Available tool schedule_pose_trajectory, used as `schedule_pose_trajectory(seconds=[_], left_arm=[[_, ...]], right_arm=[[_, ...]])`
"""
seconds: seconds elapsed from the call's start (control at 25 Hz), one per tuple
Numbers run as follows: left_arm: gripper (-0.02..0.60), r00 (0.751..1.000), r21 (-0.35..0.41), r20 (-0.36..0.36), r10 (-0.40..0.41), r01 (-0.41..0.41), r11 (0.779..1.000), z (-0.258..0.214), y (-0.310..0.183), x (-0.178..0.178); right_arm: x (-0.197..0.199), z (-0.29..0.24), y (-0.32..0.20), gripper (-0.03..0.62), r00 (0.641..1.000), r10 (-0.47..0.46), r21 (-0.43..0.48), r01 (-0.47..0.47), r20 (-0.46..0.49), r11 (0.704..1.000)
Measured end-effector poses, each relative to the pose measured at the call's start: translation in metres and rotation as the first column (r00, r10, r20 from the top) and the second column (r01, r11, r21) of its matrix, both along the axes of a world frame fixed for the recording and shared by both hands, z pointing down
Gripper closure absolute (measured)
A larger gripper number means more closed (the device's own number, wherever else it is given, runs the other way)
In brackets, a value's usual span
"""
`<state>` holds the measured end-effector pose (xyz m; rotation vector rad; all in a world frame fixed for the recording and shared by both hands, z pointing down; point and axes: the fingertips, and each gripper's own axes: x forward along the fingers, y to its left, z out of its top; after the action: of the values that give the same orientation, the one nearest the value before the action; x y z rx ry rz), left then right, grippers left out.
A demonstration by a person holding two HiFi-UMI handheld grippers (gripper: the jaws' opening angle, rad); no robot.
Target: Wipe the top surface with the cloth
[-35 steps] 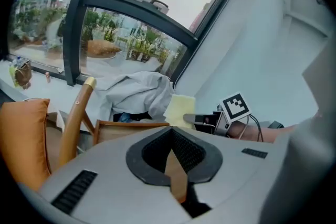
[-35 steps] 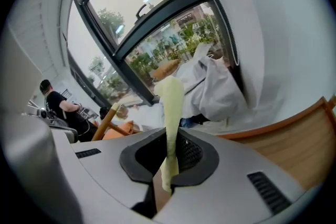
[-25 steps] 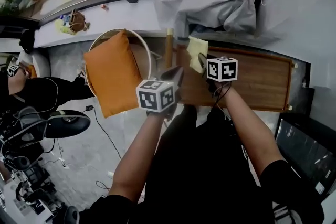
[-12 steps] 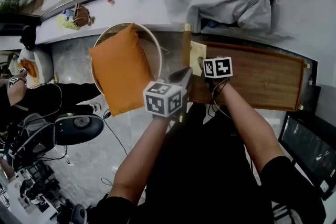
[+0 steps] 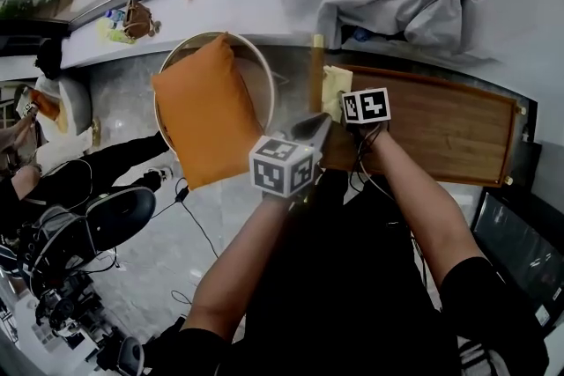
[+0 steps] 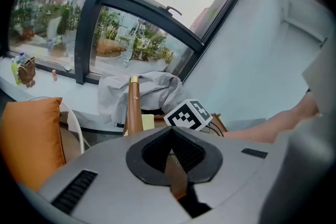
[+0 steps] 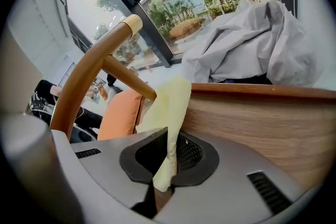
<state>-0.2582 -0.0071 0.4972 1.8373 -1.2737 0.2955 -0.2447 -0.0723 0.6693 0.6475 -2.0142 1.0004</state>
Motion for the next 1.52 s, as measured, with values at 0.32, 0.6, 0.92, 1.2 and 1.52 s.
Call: schedule_pose_trajectory(seconds=[0.32,0.6,0.92,1.2,1.52], left_arm=[[0.572,1.000,-0.011,0.009,-0.007,0.007,1.000,0.001,0.000,0.013],[0.572,0.999,-0.012,0.005,-0.045,0.045,0.999,-0.003,-0.007,0.022],[0.572,0.997,-0.037,0.020,-0.080,0.081,0.996,-0.001,-0.017,0.035],[0.572,0.997,-0.080,0.029,-0.067,0.069,0.994,0.010,-0.022,0.062],[0.574,0.996,-0.125,0.035,-0.080,0.084,0.989,0.020,-0.020,0.085]], right_arm=[[0.010,0.000,-0.002,0.562,1.000,-0.023,0.002,0.023,-0.022,1.000],[0.029,-0.001,-0.008,0.562,1.000,-0.011,-0.001,0.011,-0.028,1.000],[0.065,-0.003,-0.015,0.562,0.999,0.019,-0.001,-0.019,-0.042,1.000],[0.103,-0.003,-0.024,0.562,0.997,0.053,0.007,-0.052,-0.055,0.999],[0.146,-0.004,-0.033,0.562,0.995,0.083,0.009,-0.083,-0.059,0.997]])
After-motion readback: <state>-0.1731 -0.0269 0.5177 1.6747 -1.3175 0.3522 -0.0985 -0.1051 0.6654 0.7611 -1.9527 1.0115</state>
